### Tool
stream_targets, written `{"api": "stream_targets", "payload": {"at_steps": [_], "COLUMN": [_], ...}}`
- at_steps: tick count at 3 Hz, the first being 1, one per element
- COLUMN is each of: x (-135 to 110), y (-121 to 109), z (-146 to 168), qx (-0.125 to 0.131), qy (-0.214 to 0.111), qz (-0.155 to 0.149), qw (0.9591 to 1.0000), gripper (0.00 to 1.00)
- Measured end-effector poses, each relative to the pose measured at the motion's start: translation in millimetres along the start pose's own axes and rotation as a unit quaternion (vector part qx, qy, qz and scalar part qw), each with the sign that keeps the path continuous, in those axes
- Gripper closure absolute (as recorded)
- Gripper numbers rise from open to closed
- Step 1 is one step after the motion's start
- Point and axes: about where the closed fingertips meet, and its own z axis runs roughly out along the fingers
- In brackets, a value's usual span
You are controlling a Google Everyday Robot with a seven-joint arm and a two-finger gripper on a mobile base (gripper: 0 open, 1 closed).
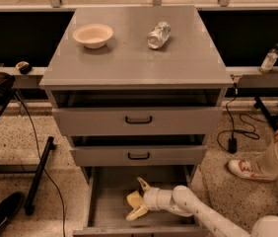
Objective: Place sponge into bottom drawer
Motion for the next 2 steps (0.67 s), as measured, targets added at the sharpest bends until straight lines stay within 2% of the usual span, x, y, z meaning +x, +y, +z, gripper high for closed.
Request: {"api": "stream_targets", "payload": {"at_steps": [2], "x": [0.9], "y": [0.3], "z": [-10.5], "qx": [0.005], "qy": [0.012], "qz": [0.002], "qw": [0.9999], "gripper": [0.00]}}
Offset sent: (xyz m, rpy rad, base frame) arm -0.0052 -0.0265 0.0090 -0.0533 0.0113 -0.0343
